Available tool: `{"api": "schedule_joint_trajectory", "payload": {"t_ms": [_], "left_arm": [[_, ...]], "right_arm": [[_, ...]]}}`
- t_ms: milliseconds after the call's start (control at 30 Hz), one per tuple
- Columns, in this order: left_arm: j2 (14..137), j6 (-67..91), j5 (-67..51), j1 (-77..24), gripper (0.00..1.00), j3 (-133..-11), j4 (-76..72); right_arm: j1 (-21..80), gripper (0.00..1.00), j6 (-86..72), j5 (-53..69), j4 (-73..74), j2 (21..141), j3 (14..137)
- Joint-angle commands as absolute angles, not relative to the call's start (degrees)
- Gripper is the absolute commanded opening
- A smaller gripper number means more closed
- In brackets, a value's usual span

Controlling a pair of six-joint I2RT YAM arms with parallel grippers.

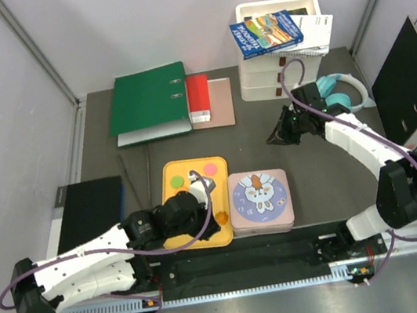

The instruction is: Pack the cookies

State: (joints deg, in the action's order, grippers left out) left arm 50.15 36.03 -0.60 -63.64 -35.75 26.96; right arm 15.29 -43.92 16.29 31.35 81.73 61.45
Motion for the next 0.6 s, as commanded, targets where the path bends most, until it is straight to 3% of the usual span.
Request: {"api": "schedule_joint_trajectory", "payload": {"t_ms": [0,167,567], "left_arm": [[49.7,38.8,-0.5,-67.3,0.0,-33.7,22.8],[49.5,42.5,2.8,-67.5,0.0,-31.3,19.3],[55.0,43.2,3.5,-67.5,0.0,-32.1,17.6]], "right_arm": [[16.7,0.0,-44.6,26.2,21.6,79.6,56.7],[19.4,0.0,-46.4,37.2,10.5,76.6,48.0],[27.8,0.0,-46.4,39.6,5.5,74.1,35.9]]}}
